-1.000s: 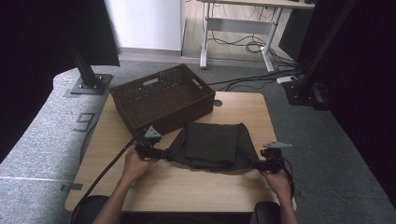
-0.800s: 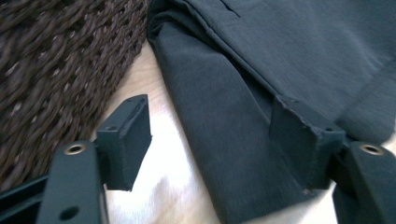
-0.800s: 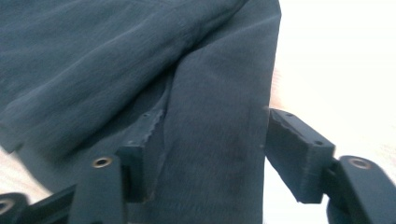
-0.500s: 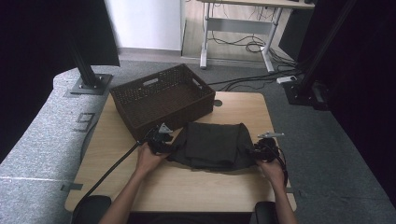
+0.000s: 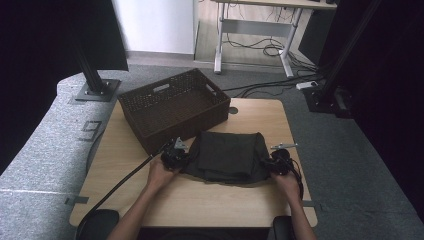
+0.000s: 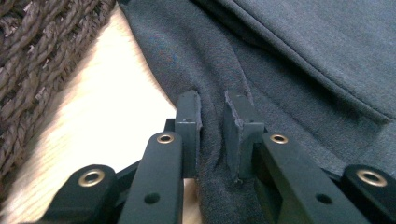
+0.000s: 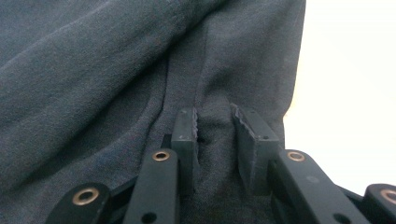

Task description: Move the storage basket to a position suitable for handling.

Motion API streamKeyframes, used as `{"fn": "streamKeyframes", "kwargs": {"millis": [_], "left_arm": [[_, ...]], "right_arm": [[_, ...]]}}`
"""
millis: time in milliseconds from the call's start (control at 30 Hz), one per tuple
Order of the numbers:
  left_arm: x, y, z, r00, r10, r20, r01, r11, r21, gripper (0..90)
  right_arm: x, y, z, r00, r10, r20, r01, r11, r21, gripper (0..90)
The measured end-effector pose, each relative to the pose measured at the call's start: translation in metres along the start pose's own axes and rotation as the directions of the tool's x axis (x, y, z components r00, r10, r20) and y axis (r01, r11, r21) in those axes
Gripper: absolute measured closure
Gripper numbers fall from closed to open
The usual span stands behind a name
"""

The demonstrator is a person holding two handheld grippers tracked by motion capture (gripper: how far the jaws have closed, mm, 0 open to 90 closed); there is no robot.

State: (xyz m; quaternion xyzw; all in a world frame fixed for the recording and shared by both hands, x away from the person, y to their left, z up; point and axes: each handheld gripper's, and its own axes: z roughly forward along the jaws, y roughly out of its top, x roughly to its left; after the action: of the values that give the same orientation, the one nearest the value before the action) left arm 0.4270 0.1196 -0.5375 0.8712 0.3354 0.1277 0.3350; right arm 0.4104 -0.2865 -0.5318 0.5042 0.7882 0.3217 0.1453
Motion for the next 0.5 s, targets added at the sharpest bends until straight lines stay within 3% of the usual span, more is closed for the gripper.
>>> {"fn": "streamKeyframes", "kwargs": {"millis": [433,500], "left_arm": [[-0.009,-0.026,-0.024,1.0000,-0.005,0.008,0.005,0.9999,0.010,76.2],[-0.012,-0.033,-0.032,1.0000,-0.003,0.006,0.003,0.9998,0.017,76.1]], "right_arm": [[0.020,-0.015,-0.008,0.9976,-0.032,-0.062,0.032,1.000,0.000,68.7],[0.029,-0.017,-0.010,0.9967,-0.042,-0.069,0.042,0.999,0.005,68.3]]}}
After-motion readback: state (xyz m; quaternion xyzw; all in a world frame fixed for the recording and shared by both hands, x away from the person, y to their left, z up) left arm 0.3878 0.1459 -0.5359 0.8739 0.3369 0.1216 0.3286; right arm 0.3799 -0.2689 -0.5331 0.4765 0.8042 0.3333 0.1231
